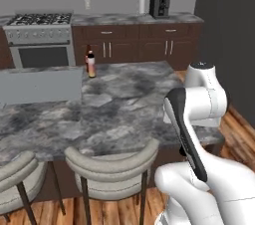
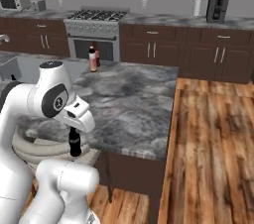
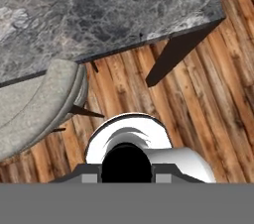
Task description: Place the large bottle from the dining counter next to the other large bottle outside the sink, and place the small bottle from the dining counter next to the other small bottle inside the sink.
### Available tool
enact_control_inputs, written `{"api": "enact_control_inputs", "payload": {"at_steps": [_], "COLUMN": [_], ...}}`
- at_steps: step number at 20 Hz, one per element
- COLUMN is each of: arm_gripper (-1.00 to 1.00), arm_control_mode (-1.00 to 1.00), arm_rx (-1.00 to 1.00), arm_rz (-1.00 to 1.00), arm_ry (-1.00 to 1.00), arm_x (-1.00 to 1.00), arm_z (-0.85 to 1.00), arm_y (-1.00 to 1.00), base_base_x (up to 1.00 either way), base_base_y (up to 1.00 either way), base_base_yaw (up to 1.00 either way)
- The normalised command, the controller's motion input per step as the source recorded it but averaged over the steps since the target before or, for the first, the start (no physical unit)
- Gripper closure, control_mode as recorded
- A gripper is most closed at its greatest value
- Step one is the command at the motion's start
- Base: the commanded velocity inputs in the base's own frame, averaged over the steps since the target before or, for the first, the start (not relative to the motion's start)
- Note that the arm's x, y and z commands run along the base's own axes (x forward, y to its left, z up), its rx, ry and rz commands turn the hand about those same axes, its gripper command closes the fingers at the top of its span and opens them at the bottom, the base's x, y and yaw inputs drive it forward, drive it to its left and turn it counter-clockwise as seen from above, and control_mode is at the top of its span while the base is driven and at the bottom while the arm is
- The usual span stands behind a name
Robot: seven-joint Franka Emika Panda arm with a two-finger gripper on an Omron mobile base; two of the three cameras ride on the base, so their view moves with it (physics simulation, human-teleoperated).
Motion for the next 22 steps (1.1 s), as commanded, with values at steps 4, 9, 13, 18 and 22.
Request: {"api": "enact_control_inputs", "payload": {"at_steps": [4, 9, 13, 18, 22], "arm_gripper": [1.0, 1.0, 1.0, 1.0, 1.0], "arm_control_mode": [1.0, 1.0, 1.0, 1.0, 1.0], "arm_rx": [0.0, 0.0, 0.0, 0.0, 0.0], "arm_rz": [0.0, 0.0, 0.0, 0.0, 0.0], "arm_ry": [0.0, 0.0, 0.0, 0.0, 0.0], "arm_x": [0.0, 0.0, 0.0, 0.0, 0.0], "arm_z": [0.0, 0.0, 0.0, 0.0, 0.0], "arm_y": [0.0, 0.0, 0.0, 0.0, 0.0], "base_base_x": [-0.02, 0.0, 0.0, 0.06, 0.22], "base_base_y": [-0.72, -0.8, -0.79, -0.8, -0.74], "base_base_yaw": [0.07, 0.07, 0.04, 0.02, -0.02]}}
